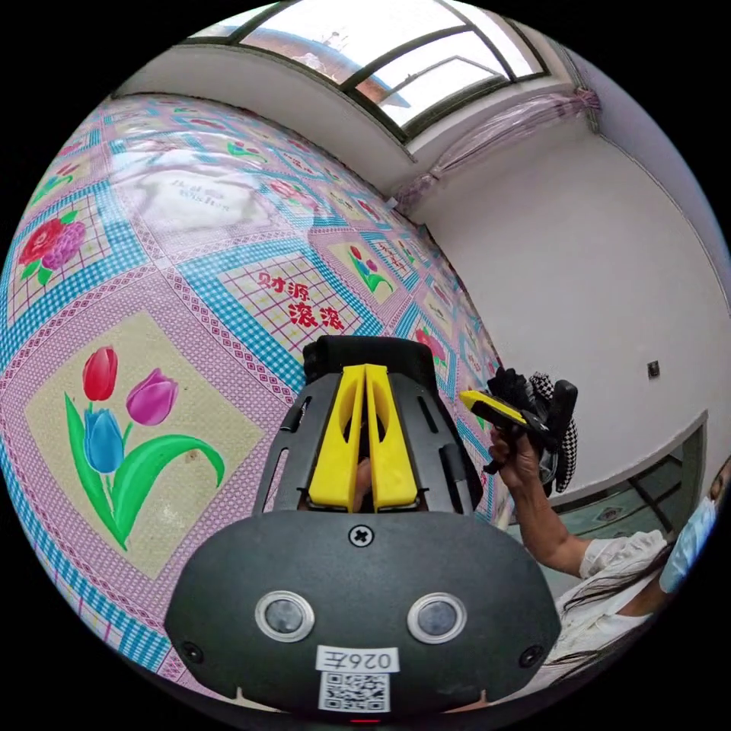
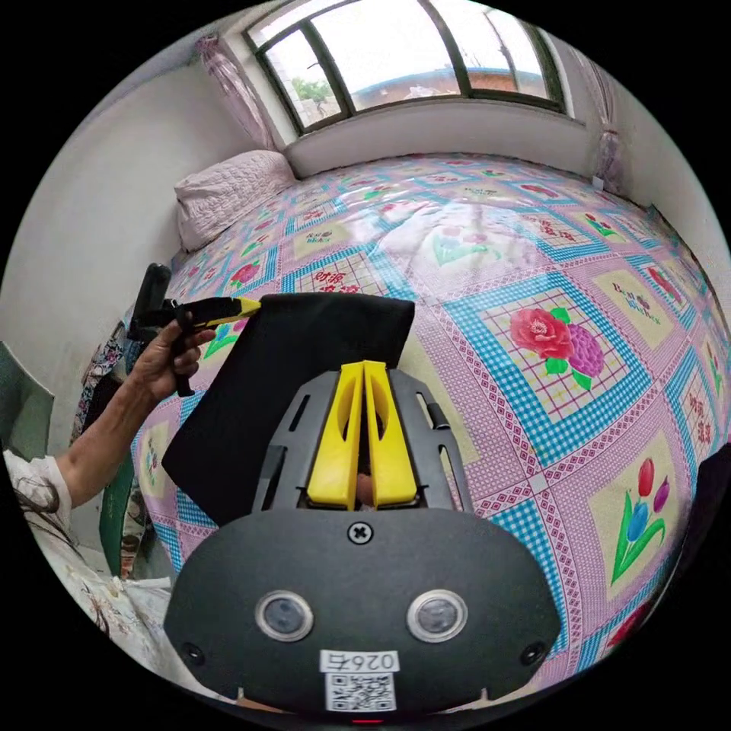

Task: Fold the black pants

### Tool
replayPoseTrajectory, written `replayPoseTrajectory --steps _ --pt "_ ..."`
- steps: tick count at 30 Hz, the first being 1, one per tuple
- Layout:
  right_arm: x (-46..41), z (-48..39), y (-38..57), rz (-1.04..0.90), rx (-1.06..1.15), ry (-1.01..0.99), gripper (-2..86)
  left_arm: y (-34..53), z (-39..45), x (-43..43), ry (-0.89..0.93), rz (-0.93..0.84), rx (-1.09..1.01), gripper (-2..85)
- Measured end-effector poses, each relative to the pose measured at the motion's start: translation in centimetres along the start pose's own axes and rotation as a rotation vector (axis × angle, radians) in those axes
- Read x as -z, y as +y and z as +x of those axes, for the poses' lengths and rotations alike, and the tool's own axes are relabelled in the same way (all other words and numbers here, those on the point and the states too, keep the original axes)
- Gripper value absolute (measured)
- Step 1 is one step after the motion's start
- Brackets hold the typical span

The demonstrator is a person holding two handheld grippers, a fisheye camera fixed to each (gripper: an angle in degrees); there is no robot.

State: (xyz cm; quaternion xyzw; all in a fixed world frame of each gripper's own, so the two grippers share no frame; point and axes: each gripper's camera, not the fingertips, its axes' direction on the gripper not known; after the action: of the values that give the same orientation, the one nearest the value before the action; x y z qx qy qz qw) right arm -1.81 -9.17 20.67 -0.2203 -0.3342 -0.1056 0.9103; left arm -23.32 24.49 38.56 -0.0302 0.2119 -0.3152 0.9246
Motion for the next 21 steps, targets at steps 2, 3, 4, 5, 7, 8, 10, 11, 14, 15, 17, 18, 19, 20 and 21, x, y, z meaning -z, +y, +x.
replayPoseTrajectory --steps 2,3,4,5,7,8,10,11,14,15,17,18,19,20,21 --pt "2.3 -2.8 2.7 0.046 0.055 -0.012 -1.0 4.3 1.5 2.9 0.152 0.091 -0.017 -1.0" --pt "3.2 -4.7 4.9 0.054 0.077 -0.025 -1.0 5.5 1.7 3.3 0.177 0.106 -0.012 -1.0" --pt "3.5 -5.6 6.1 0.051 0.086 -0.029 -1.0 8.0 2.3 4.0 0.199 0.12 -0.007 -1.0" --pt "3.7 -7.5 8.5 0.044 0.099 -0.031 -1.0 10.3 2.8 4.1 0.188 0.121 0.0 -1.0" --pt "3.5 -10.1 11.6 0.036 0.119 -0.004 -1.0 13.1 3.4 3.3 0.144 0.082 -0.006 -1.0" --pt "2.5 -11.5 13.2 0.004 0.133 0.038 -1.0 14.4 3.4 2.2 0.081 0.028 0.004 -1.0" --pt "-0.4 -12.7 14.8 -0.118 0.166 0.095 -0.9 15.9 2.8 0.3 0.01 -0.04 0.039 -1.0" --pt "-1.3 -12.9 15.8 -0.112 0.163 0.103 -0.9 16.7 2.2 -0.6 0.001 -0.076 0.085 -1.0" --pt "-0.5 -12.6 17.0 -0.081 0.094 0.044 -0.9 18.7 2.5 0.5 0.064 0.008 0.152 -1.0" --pt "0.0 -12.5 17.3 -0.092 0.059 0.029 -0.9 19.1 3.0 0.9 0.055 0.019 0.144 -1.0" --pt "1.0 -13.0 18.0 -0.082 0.047 0.041 -0.9 21.0 5.4 2.6 0.052 0.064 0.099 -1.0" --pt "1.8 -13.5 18.6 -0.052 0.048 0.073 -0.9 21.6 6.1 2.9 0.062 0.078 0.084 -1.0" --pt "2.2 -13.8 19.0 -0.034 0.051 0.086 -0.9 22.8 7.4 3.1 0.073 0.098 0.056 -1.0" --pt "2.6 -14.2 19.7 -0.001 0.055 0.102 -0.9 23.8 8.6 2.6 0.05 0.089 0.026 -1.0" --pt "2.4 -14.4 20.4 0.001 0.053 0.105 -0.9 24.2 9.0 2.0 0.022 0.067 0.007 -1.0"
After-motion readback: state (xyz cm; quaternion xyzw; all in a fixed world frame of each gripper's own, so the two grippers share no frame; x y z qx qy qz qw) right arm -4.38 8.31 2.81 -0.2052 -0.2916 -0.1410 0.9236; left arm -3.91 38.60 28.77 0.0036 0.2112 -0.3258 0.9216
